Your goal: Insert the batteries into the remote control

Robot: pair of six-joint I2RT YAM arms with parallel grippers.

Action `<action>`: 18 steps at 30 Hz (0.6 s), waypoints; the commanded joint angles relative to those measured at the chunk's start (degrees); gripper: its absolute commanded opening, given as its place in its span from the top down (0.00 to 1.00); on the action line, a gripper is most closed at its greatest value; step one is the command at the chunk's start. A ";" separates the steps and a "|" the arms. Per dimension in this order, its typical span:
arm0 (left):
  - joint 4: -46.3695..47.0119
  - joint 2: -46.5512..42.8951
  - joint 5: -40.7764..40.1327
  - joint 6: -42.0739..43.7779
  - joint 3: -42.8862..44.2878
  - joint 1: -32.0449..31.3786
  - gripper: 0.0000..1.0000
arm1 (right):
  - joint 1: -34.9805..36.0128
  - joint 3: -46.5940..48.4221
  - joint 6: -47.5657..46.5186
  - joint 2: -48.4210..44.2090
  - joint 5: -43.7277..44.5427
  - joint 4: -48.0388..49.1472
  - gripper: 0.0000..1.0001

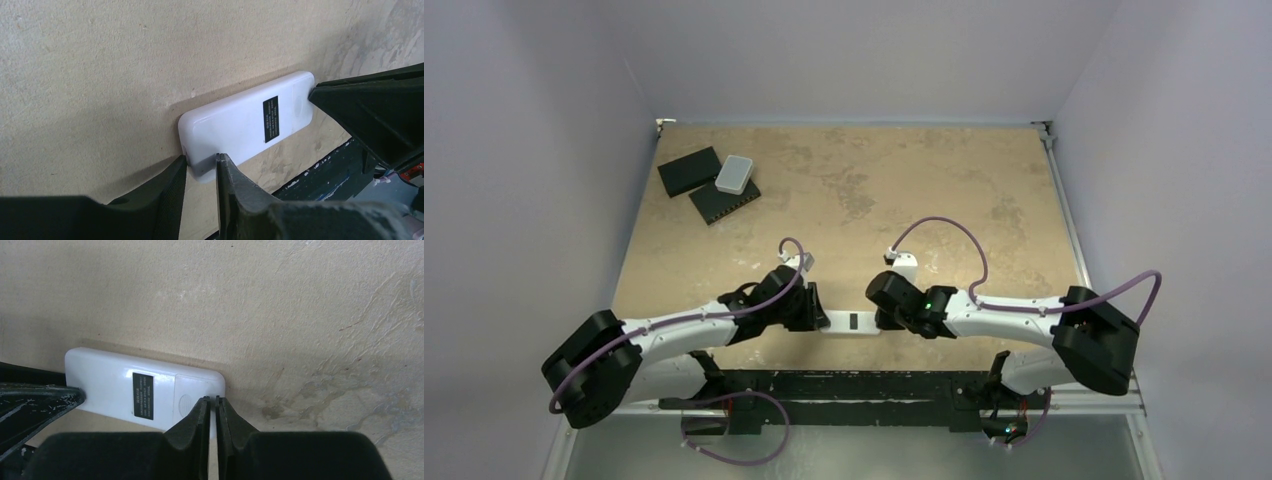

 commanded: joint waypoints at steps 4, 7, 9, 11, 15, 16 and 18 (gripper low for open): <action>4.49 2.01 1.16 0.34 -0.54 0.24 0.79 | -0.03 -1.32 0.88 1.64 -2.81 3.72 0.89; 4.76 2.73 1.46 0.30 -0.61 0.28 0.83 | -0.03 -1.57 0.72 2.29 -3.80 4.26 0.92; 4.79 2.89 1.46 0.31 -0.51 0.24 0.84 | -0.03 -1.58 0.53 2.61 -4.25 4.38 0.93; 4.72 2.90 1.42 0.20 -0.46 0.22 0.85 | -0.03 -1.41 0.27 2.57 -4.31 4.22 0.93; 4.29 2.80 1.13 0.23 -0.13 0.27 0.85 | -0.03 -0.51 -0.46 1.62 -3.49 3.01 0.90; 4.05 2.81 1.05 0.27 -0.03 0.28 0.85 | -0.03 -0.11 -0.68 1.33 -2.86 2.34 0.89; 3.39 2.74 0.76 0.33 0.24 0.26 0.84 | -0.03 0.85 -1.21 0.79 -1.43 0.67 0.87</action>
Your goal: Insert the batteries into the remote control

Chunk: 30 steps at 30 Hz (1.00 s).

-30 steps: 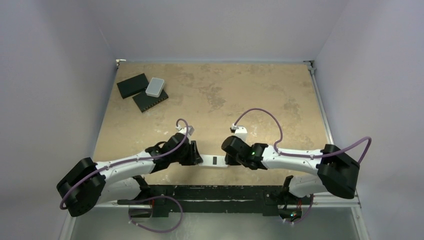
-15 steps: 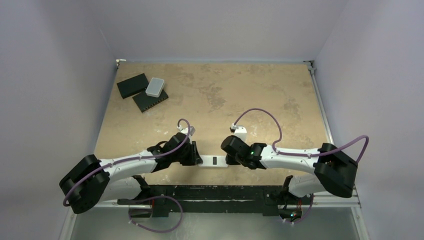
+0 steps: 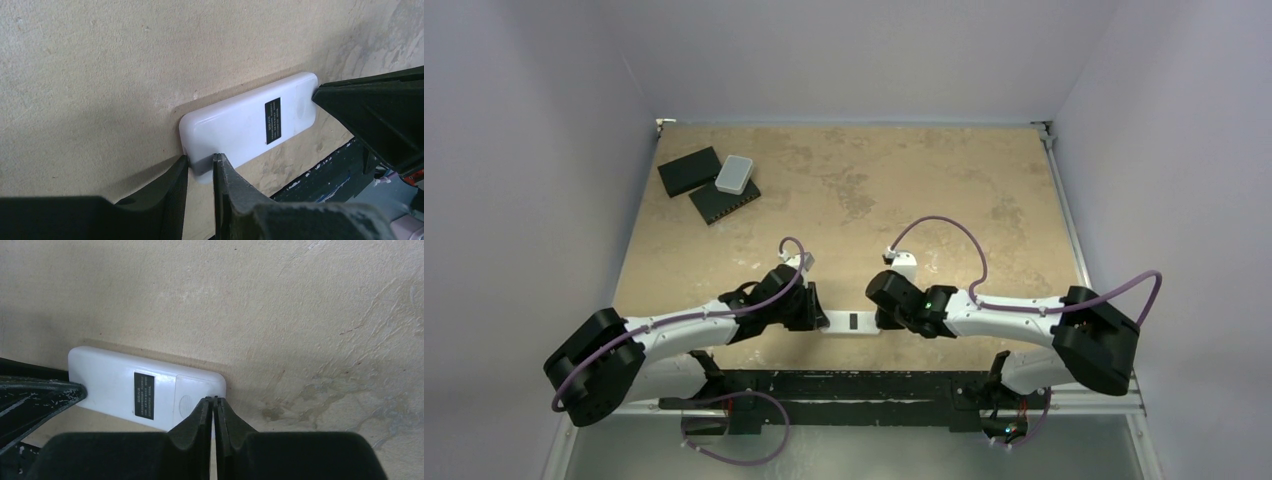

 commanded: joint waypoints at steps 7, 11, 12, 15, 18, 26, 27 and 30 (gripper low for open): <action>-2.88 -0.74 -3.22 1.25 1.81 -0.17 0.71 | 0.18 5.27 -2.14 -2.56 4.99 -7.12 0.71; -7.52 -1.96 -5.32 2.51 4.20 -0.21 0.63 | 0.10 7.59 -3.17 -4.53 7.88 -10.00 0.62; -8.54 -2.26 -6.43 2.83 4.82 -0.16 0.62 | 0.05 8.30 -3.52 -4.87 8.61 -10.75 0.59; -11.42 -3.31 -8.01 3.52 6.91 -0.15 0.55 | 0.10 10.91 -4.74 -5.76 11.25 -12.91 0.54; -14.45 -4.35 -9.76 4.20 9.25 -0.17 0.48 | 0.01 12.66 -6.86 -6.89 13.45 -13.84 0.43; -22.45 -7.19 -14.38 6.59 16.67 -0.16 0.37 | 0.01 14.88 -13.74 -11.02 17.85 -14.75 0.07; -23.41 -7.55 -15.10 7.02 18.08 -0.15 0.35 | -0.01 14.88 -14.76 -11.85 18.37 -14.80 0.04; -26.59 -8.54 -16.79 8.49 21.31 -0.16 0.31 | 0.01 14.55 -16.47 -14.92 20.70 -15.22 0.01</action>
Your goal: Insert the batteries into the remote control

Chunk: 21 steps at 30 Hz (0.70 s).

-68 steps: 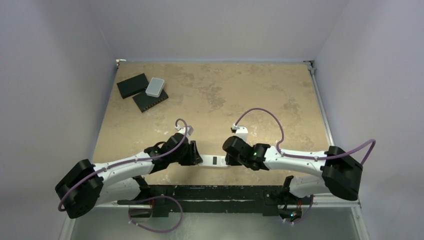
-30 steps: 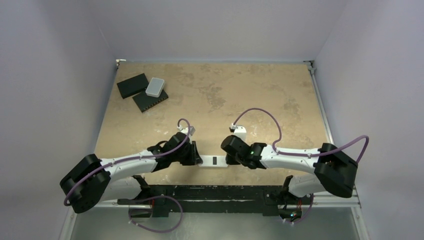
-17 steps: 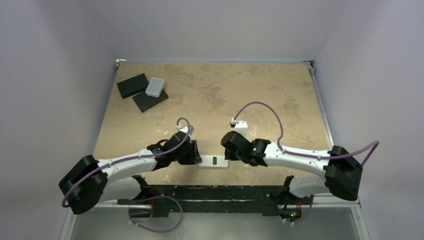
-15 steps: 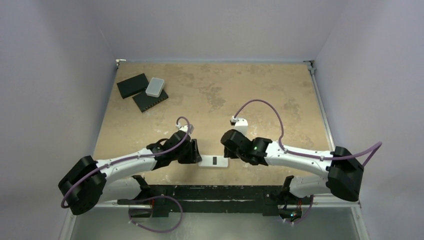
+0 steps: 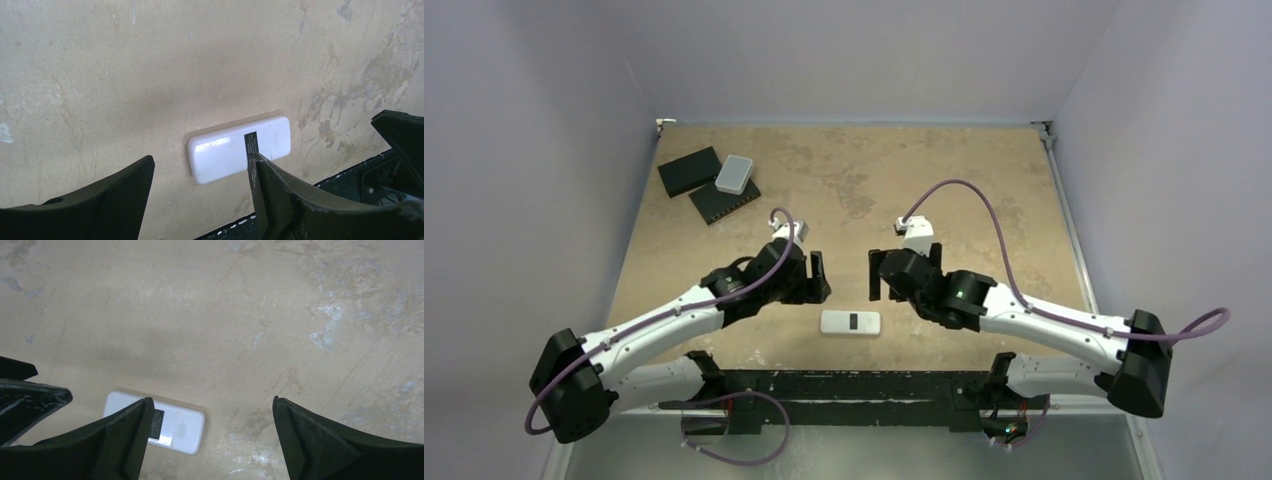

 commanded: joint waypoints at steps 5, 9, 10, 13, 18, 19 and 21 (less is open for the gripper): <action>-9.94 -3.71 -7.53 5.51 10.95 -0.11 0.09 | -0.06 0.72 -5.05 -11.13 9.92 -1.44 0.01; -13.28 -5.30 -10.54 7.53 14.22 -0.09 0.01 | -0.06 0.24 -5.56 -16.97 13.26 -2.05 0.01; -14.05 -5.82 -11.41 8.10 15.05 -0.07 0.01 | -0.06 0.53 -5.93 -18.10 13.29 -2.50 0.01; -15.44 -8.00 -13.59 10.23 16.72 -0.12 0.01 | -0.06 1.36 -7.19 -21.06 13.42 -3.27 0.01; -15.91 -12.17 -14.14 13.57 17.74 -0.13 0.01 | -0.06 2.57 -10.11 -25.42 12.94 -4.00 0.01; -16.13 -13.26 -14.08 14.12 17.88 -0.08 0.01 | -0.06 2.57 -10.25 -26.23 12.51 -4.20 0.01; -16.47 -15.09 -14.17 15.18 17.80 -0.07 0.01 | -0.06 2.42 -10.28 -27.79 11.81 -4.49 0.01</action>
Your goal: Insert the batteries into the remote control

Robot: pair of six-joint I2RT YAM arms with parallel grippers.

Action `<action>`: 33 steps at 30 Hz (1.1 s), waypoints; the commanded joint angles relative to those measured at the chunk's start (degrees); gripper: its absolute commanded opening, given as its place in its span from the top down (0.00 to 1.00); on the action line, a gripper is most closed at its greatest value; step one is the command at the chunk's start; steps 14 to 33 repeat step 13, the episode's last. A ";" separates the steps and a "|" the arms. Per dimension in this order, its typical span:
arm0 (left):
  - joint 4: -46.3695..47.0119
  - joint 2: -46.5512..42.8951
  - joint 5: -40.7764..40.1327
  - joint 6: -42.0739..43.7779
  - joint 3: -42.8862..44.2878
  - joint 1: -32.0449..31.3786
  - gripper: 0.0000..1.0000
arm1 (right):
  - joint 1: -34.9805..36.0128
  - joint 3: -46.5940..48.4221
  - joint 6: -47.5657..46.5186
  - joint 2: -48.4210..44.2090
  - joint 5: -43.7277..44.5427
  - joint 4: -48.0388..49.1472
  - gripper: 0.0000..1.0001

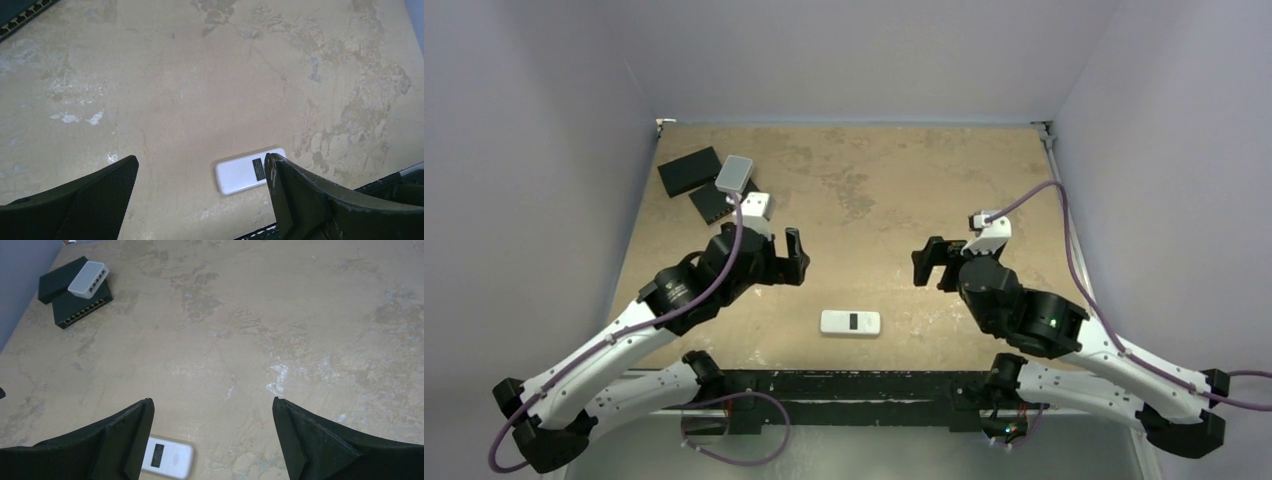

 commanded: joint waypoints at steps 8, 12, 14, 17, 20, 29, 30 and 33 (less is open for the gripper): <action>0.56 -11.29 -1.03 4.83 -2.68 -0.14 0.01 | -0.05 2.12 -2.27 -7.11 -2.20 -2.34 0.01; 0.86 -12.61 -0.36 5.05 -3.40 -0.15 0.01 | -0.06 2.77 0.67 -7.14 -0.16 -2.84 0.01; 0.98 -12.72 -0.31 5.21 -3.35 -0.16 0.01 | -0.06 3.25 1.75 -6.75 1.58 -4.16 0.01; 0.98 -12.72 -0.31 5.21 -3.35 -0.16 0.01 | -0.06 3.25 1.75 -6.75 1.58 -4.16 0.01; 0.98 -12.72 -0.31 5.21 -3.35 -0.16 0.01 | -0.06 3.25 1.75 -6.75 1.58 -4.16 0.01; 0.98 -12.72 -0.31 5.21 -3.35 -0.16 0.01 | -0.06 3.25 1.75 -6.75 1.58 -4.16 0.01; 0.98 -12.72 -0.31 5.21 -3.35 -0.16 0.01 | -0.06 3.25 1.75 -6.75 1.58 -4.16 0.01; 0.98 -12.72 -0.31 5.21 -3.35 -0.16 0.01 | -0.06 3.25 1.75 -6.75 1.58 -4.16 0.01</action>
